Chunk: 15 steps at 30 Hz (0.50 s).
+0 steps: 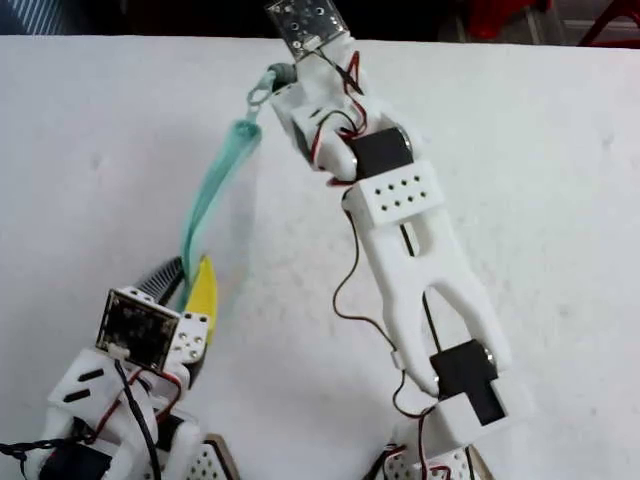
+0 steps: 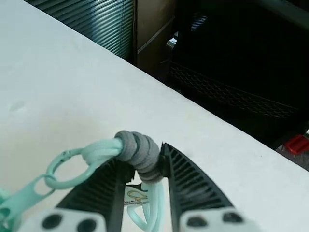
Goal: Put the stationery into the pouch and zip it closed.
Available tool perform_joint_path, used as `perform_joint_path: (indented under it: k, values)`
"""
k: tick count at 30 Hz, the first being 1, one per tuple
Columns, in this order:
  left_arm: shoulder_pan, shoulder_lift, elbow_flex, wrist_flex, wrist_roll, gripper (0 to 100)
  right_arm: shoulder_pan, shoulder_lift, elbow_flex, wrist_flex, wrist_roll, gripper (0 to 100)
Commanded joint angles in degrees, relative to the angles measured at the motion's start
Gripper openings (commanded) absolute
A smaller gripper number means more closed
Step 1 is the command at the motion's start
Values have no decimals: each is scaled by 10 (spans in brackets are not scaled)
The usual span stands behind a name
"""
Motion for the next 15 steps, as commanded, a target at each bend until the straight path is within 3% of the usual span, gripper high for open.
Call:
perform_joint_path:
  k: [1,6,11,15]
  values:
    - [4,-7,-4,9,-3,20,93,5,-48,-9,-3,16]
    - [4,-7,-4,9,-2,20,86,-17,-47,52,-3,33]
    - [3,-7,-4,8,-2,20,82,-63,-47,120,-2,287]
    - [2,-7,-4,8,-2,20,73,-104,-47,220,-4,326]
